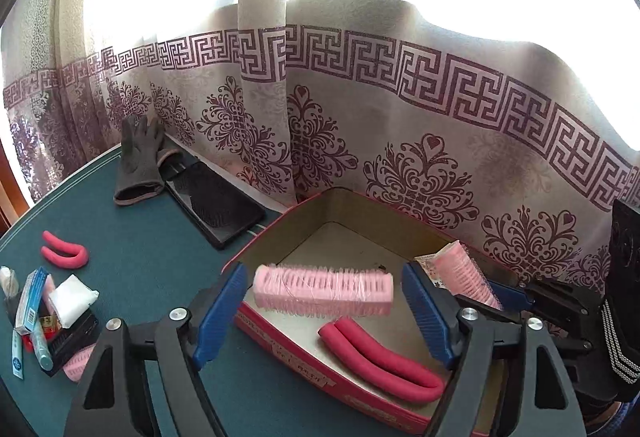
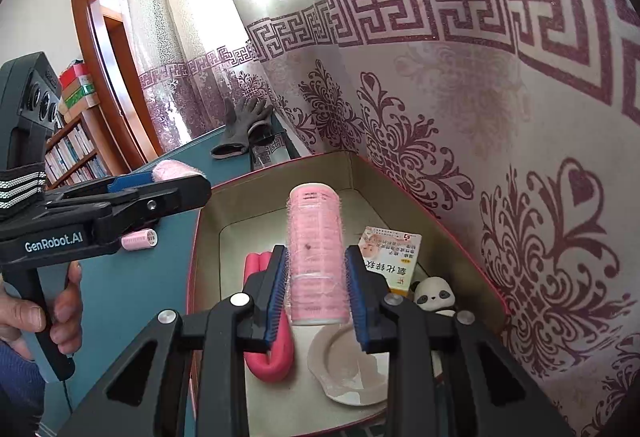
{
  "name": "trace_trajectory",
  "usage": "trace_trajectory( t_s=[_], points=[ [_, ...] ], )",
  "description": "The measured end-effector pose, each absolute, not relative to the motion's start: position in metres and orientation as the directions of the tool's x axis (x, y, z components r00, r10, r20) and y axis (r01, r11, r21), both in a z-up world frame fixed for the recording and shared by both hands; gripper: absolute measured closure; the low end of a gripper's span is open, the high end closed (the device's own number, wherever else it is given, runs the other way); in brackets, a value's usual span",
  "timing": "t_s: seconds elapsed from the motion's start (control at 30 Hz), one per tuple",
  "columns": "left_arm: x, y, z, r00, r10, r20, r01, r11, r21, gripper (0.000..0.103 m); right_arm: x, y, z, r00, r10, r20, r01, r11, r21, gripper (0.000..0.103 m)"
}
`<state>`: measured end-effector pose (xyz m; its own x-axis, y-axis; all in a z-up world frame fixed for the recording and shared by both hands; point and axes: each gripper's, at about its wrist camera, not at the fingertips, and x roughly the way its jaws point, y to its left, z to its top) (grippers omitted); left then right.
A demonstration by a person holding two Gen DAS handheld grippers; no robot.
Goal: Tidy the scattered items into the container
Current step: 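Drop the roller into the red tin with the right tool while the left tool drops its roller there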
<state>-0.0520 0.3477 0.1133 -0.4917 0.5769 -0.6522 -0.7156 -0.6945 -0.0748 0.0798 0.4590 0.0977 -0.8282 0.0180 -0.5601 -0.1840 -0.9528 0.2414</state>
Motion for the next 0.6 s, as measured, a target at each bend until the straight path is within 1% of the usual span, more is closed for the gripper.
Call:
trace_trajectory(
  t_s=[0.03, 0.07, 0.1, 0.13, 0.17, 0.2, 0.23, 0.47, 0.6],
  points=[
    [-0.054, 0.349, 0.112, -0.510, 0.563, -0.651, -0.703, -0.709, -0.062, 0.003, 0.079, 0.458, 0.098, -0.828, 0.014, -0.561, -0.180, -0.954, 0.242, 0.070],
    [-0.056, 0.349, 0.110, -0.527, 0.549, -0.649, -0.689, -0.723, -0.052, 0.003, 0.078, 0.457, 0.097, -0.828, 0.011, -0.560, -0.176, -0.954, 0.242, 0.069],
    [-0.058, 0.348, 0.107, -0.530, 0.540, -0.654, -0.681, -0.730, -0.050, 0.003, 0.078, 0.456, 0.097, -0.827, 0.008, -0.561, -0.173, -0.955, 0.242, 0.065],
    [-0.059, 0.346, 0.105, -0.525, 0.536, -0.661, -0.678, -0.733, -0.056, 0.003, 0.077, 0.456, 0.096, -0.827, 0.008, -0.562, -0.174, -0.955, 0.241, 0.055],
    [-0.060, 0.343, 0.102, -0.520, 0.534, -0.667, -0.674, -0.736, -0.064, 0.003, 0.078, 0.456, 0.095, -0.827, 0.012, -0.562, -0.179, -0.954, 0.242, 0.049],
    [-0.061, 0.339, 0.100, -0.516, 0.530, -0.672, -0.668, -0.741, -0.071, 0.003, 0.078, 0.457, 0.095, -0.828, 0.018, -0.560, -0.186, -0.952, 0.243, 0.040],
    [-0.061, 0.335, 0.098, -0.516, 0.526, -0.676, -0.662, -0.746, -0.075, 0.003, 0.079, 0.458, 0.095, -0.829, 0.023, -0.559, -0.192, -0.950, 0.245, 0.036],
    [-0.059, 0.306, 0.092, -0.540, 0.487, -0.686, -0.608, -0.790, -0.083, 0.003, 0.077, 0.454, 0.094, -0.825, 0.021, -0.565, -0.195, -0.948, 0.250, 0.034],
    [-0.059, 0.292, 0.087, -0.544, 0.464, -0.698, -0.581, -0.809, -0.085, 0.003, 0.078, 0.445, 0.096, -0.826, 0.020, -0.563, -0.187, -0.952, 0.241, 0.030]
  ],
)
